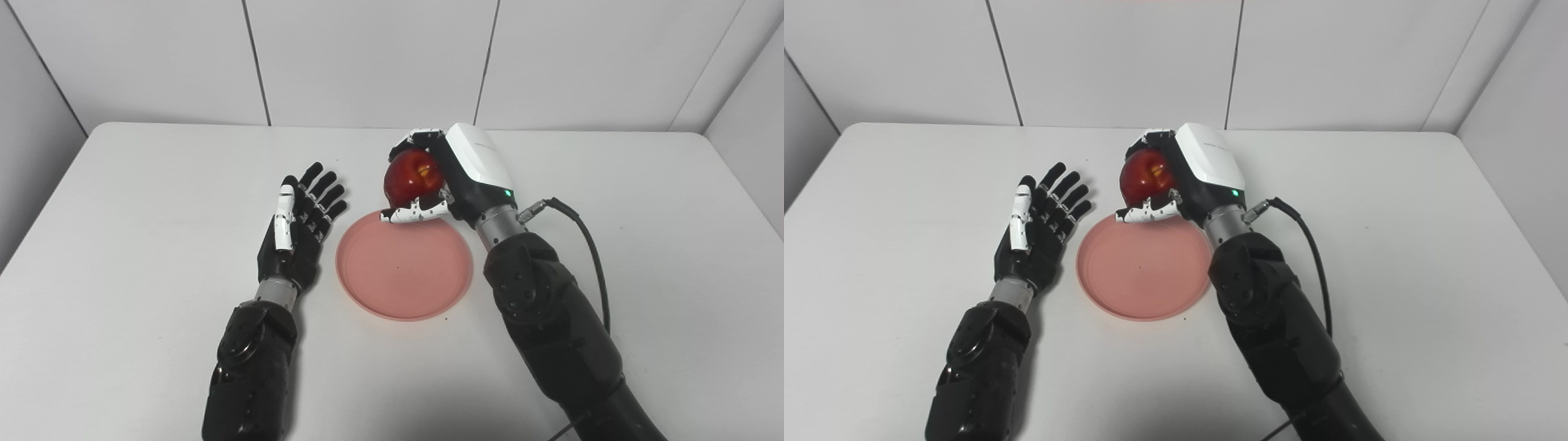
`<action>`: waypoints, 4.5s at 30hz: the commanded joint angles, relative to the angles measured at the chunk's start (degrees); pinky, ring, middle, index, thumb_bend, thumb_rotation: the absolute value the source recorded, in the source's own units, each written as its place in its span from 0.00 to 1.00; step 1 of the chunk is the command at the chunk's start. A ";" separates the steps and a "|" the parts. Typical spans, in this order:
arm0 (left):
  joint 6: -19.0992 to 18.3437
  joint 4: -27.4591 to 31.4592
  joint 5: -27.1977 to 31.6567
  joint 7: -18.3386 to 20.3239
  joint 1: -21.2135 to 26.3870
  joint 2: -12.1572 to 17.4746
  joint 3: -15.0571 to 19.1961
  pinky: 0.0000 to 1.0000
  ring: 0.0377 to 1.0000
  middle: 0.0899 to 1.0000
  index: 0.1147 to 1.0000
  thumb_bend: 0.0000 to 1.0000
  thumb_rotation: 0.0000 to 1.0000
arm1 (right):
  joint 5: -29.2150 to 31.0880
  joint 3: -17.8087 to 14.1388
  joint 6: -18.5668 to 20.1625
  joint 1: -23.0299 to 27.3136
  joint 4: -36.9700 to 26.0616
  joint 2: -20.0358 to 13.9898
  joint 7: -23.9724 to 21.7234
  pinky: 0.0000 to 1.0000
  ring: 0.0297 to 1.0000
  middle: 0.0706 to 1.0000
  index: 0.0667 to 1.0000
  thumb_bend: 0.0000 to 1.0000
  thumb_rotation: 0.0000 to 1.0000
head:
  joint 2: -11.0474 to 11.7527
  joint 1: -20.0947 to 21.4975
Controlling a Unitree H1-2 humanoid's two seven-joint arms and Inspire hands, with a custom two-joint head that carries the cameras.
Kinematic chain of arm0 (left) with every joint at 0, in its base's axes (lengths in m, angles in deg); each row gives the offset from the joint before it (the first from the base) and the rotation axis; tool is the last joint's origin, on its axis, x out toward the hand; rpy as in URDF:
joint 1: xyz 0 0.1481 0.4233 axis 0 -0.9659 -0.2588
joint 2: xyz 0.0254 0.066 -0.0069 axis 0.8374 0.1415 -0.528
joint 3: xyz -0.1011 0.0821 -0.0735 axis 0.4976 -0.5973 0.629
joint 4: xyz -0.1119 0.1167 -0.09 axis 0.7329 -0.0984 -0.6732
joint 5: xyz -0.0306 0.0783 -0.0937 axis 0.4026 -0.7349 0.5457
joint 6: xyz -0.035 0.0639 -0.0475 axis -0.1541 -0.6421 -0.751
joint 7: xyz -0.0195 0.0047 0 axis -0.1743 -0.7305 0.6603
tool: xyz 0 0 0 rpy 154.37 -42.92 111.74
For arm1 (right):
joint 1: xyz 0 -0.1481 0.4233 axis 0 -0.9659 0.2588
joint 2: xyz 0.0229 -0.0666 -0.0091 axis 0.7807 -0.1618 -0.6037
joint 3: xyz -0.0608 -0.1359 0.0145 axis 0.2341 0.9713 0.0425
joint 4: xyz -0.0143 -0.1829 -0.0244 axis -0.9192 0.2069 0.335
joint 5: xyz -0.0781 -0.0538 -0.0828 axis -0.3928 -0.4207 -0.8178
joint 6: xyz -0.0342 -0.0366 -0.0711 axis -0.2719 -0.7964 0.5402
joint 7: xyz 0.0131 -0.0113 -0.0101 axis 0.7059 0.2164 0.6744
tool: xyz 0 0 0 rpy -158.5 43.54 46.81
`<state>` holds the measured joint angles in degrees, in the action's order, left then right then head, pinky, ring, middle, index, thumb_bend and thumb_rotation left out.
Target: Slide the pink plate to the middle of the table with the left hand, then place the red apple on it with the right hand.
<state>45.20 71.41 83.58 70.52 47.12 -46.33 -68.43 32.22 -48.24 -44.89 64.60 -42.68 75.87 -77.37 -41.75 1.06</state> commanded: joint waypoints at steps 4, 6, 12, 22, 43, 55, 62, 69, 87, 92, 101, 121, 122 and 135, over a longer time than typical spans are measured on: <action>-0.46 -1.37 -1.33 -1.75 0.57 -0.23 0.31 0.87 0.87 0.87 0.85 0.39 1.00 | -0.29 0.58 -4.01 2.52 0.25 0.77 0.56 0.30 0.35 0.43 0.45 0.52 0.13 | -0.32 -0.91; -0.48 -1.41 -1.46 -2.14 0.77 -0.25 0.55 0.87 0.87 0.86 0.85 0.39 1.00 | -0.24 0.78 -4.20 2.35 0.61 1.11 0.49 0.30 0.36 0.43 0.45 0.52 0.13 | -0.44 -1.15; -0.65 -1.83 -0.82 -2.97 1.61 -0.51 2.00 0.87 0.87 0.86 0.83 0.38 1.00 | -0.84 2.19 -4.14 1.54 1.79 1.81 0.46 0.27 0.33 0.41 0.45 0.52 0.13 | -0.72 -1.81; -0.67 -2.16 -0.50 -2.44 1.95 -0.24 3.02 0.86 0.87 0.87 0.85 0.39 1.00 | -1.19 3.87 -4.27 0.09 4.18 1.84 -0.14 0.25 0.32 0.40 0.45 0.52 0.13 | -1.38 -1.55; -0.46 -2.11 -0.76 -2.36 1.92 -0.21 2.91 0.89 0.87 0.86 0.84 0.39 1.00 | -2.49 5.33 -6.74 -3.52 5.05 -0.39 -0.11 0.26 0.32 0.40 0.45 0.52 0.13 | -2.06 -0.94; -0.36 -1.83 -0.90 -2.33 1.85 -0.24 2.78 0.88 0.87 0.87 0.84 0.39 1.00 | -3.38 5.26 -6.23 -4.07 5.48 -0.39 -0.92 0.27 0.33 0.41 0.45 0.52 0.13 | -2.20 -0.59; -0.50 -1.76 -1.03 -2.60 1.79 -0.38 2.83 0.87 0.87 0.87 0.84 0.40 1.00 | -4.02 5.02 -5.52 -4.21 5.59 0.09 -1.10 0.30 0.37 0.45 0.45 0.52 0.13 | -2.20 -0.53; -0.11 -1.84 -1.14 -2.05 1.72 -0.12 2.51 0.88 0.87 0.87 0.84 0.39 1.00 | -4.66 4.53 -4.69 -4.50 5.30 0.58 -1.20 0.37 0.46 0.54 0.46 0.52 0.15 | -2.24 -0.52; -0.50 -1.47 -0.69 -2.15 1.59 -0.25 2.73 0.88 0.87 0.87 0.84 0.37 1.00 | -6.63 2.79 -4.68 -5.44 3.53 1.78 -1.97 0.51 0.60 0.68 0.69 1.00 0.47 | -2.44 -0.20; -0.33 -1.69 -0.64 -1.93 1.60 -0.12 2.74 0.88 0.87 0.87 0.84 0.38 1.00 | -6.28 1.68 -4.53 -6.12 2.65 2.57 -2.01 0.53 0.63 0.71 0.72 1.00 0.49 | -2.44 -0.16; -0.30 -1.76 -0.69 -2.01 1.62 -0.02 2.83 0.88 0.87 0.86 0.84 0.38 1.00 | -6.14 0.39 -5.04 -7.00 1.10 2.80 -1.94 0.63 0.73 0.77 0.78 1.00 0.53 | -2.47 0.09; -0.87 -1.86 -0.40 -1.45 1.60 0.61 2.65 0.87 0.87 0.87 0.85 0.38 1.00 | 4.53 -6.73 -4.78 -9.07 -6.06 2.74 -5.13 0.82 0.91 0.95 0.99 1.00 0.80 | -2.25 0.82; -0.80 -1.94 -0.23 -1.36 1.60 0.61 2.73 0.87 0.87 0.87 0.85 0.38 1.00 | 5.46 -7.68 -4.45 -9.13 -6.54 3.01 -4.83 0.82 0.91 0.95 0.99 1.00 0.81 | -2.22 0.96; -0.61 -1.69 -0.09 -1.15 1.34 1.22 2.61 0.87 0.87 0.87 0.84 0.38 1.00 | 8.92 -16.30 -4.47 -11.05 -8.38 1.15 0.72 0.83 0.90 0.94 0.95 0.97 1.00 | -1.96 2.88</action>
<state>45.48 70.14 83.80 69.38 48.74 -45.72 -65.70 40.51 -63.48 -49.29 52.68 -49.00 77.36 -78.44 -43.68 3.69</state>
